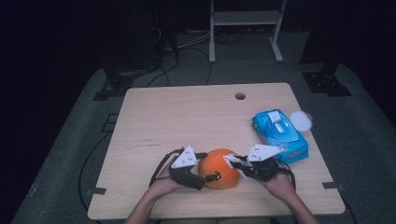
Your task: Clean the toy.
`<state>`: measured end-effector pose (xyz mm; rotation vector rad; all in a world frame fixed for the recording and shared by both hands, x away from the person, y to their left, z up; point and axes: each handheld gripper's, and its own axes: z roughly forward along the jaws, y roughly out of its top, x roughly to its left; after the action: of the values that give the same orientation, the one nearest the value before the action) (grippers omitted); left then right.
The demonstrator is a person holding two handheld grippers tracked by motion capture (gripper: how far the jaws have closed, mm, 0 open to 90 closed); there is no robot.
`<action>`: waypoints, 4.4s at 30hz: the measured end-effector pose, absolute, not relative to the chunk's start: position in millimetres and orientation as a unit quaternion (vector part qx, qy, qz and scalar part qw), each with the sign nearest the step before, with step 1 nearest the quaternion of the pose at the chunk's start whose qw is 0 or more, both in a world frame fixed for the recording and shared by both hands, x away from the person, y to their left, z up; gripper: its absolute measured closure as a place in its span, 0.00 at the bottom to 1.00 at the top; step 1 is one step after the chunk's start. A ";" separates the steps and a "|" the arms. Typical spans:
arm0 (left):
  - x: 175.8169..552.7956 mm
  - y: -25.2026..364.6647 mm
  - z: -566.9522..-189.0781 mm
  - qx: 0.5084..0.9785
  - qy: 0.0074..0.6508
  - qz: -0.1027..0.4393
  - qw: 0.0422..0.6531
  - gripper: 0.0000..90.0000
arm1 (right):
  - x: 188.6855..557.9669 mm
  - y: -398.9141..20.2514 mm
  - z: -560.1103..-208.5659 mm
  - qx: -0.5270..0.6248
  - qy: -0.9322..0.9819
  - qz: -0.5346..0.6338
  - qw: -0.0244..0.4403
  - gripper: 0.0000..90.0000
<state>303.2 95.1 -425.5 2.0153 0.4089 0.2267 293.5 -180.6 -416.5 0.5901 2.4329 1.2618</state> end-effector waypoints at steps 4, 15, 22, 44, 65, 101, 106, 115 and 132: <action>307.6 92.4 -436.0 0.834 0.194 0.072 0.511 0.20 | 293.4 -181.2 -416.4 0.210 0.857 0.440 0.168 0.86; 279.9 73.8 -425.2 0.862 0.093 0.167 0.469 0.35 | 258.9 -137.8 -387.7 0.123 0.862 0.450 0.198 0.86; 284.7 77.3 -428.7 0.851 0.109 0.133 0.496 0.30 | 279.6 -174.6 -391.0 0.194 0.852 0.440 0.205 0.86; 269.5 59.0 -428.0 0.862 0.088 0.170 0.470 0.31 | 265.1 -148.7 -386.3 0.167 0.849 0.477 0.156 0.86; 286.7 78.9 -432.0 0.857 0.122 0.125 0.486 0.27 | 269.2 -162.6 -392.3 0.168 0.864 0.440 0.180 0.86; 300.4 95.1 -441.6 0.849 0.177 0.092 0.489 0.27 | 272.4 -182.3 -398.8 0.183 0.871 0.415 0.191 0.86; 305.8 100.9 -444.9 0.845 0.198 0.082 0.491 0.26 | 281.1 -203.6 -408.0 0.223 0.863 0.407 0.199 0.86; 306.7 106.1 -447.6 0.848 0.201 0.080 0.485 0.26 | 269.3 -181.4 -405.0 0.182 0.865 0.424 0.196 0.86; 294.3 96.0 -442.0 0.858 0.155 0.092 0.481 0.27 | 284.5 -196.1 -406.0 0.222 0.845 0.459 0.163 0.86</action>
<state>294.3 96.0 -442.0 2.0924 0.3789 0.2238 284.5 -196.1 -406.0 0.6321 2.4107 1.3080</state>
